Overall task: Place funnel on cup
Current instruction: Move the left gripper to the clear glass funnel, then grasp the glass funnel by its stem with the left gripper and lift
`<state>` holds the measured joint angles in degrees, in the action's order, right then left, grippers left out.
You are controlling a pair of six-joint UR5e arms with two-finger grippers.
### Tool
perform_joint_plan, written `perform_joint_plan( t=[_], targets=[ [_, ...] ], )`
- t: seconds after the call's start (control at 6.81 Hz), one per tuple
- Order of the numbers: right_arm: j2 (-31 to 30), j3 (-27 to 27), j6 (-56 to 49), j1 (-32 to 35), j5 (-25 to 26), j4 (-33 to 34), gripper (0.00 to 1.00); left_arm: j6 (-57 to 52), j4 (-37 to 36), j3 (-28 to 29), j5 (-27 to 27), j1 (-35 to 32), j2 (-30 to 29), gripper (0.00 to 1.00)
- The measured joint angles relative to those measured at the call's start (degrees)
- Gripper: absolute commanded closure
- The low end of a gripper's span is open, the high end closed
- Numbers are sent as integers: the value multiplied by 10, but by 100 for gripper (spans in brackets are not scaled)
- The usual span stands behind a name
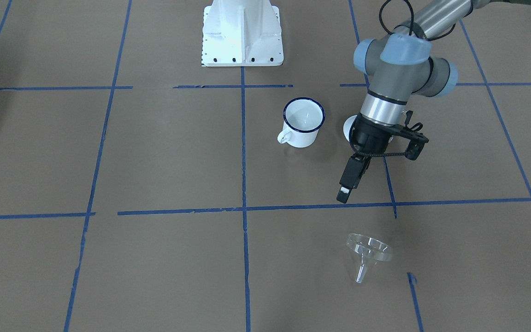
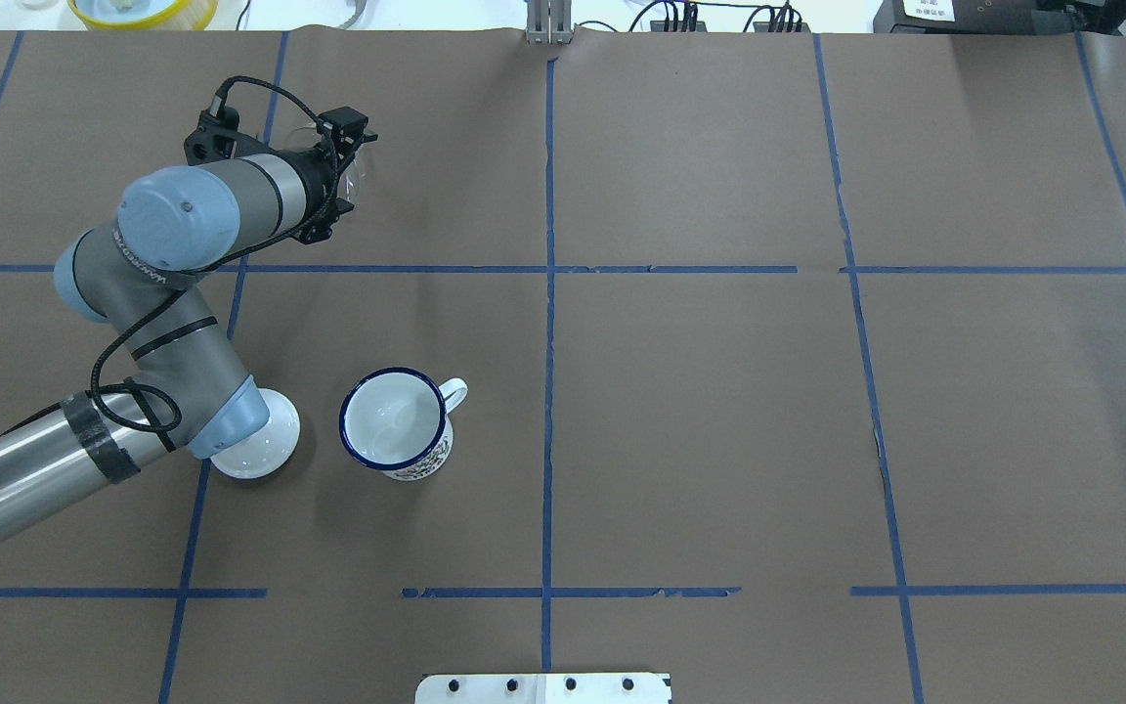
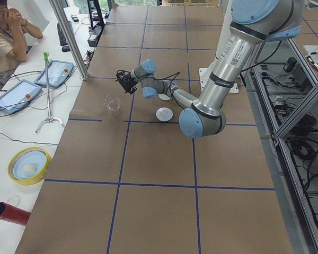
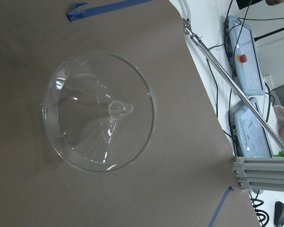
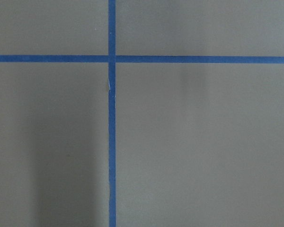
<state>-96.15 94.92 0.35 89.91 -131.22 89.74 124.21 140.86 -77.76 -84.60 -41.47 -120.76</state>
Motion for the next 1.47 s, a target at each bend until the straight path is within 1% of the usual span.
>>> perform_joint_plan(
  t=[0.15,0.29,0.44,0.59,0.73,0.88,1.03,1.47],
  targets=[
    [0,0,0,0,0,0,0,-6,7,19,1,-10,-1,0],
    [0,0,0,0,0,0,0,-10,20,39,1,-22,-1,3],
    [0,0,0,0,0,0,0,-21,42,60,1,-30,-2,8],
    [0,0,0,0,0,0,0,-35,59,76,1,-33,-4,14],
    [0,0,0,0,0,0,0,-41,67,86,1,-33,-10,33],
    [0,0,0,0,0,0,0,-43,69,95,1,-33,-19,77],
    [0,0,0,0,0,0,0,-43,69,99,1,-34,-25,100],
    [0,0,0,0,0,0,0,-44,71,99,0,-38,-28,100]
  ],
)
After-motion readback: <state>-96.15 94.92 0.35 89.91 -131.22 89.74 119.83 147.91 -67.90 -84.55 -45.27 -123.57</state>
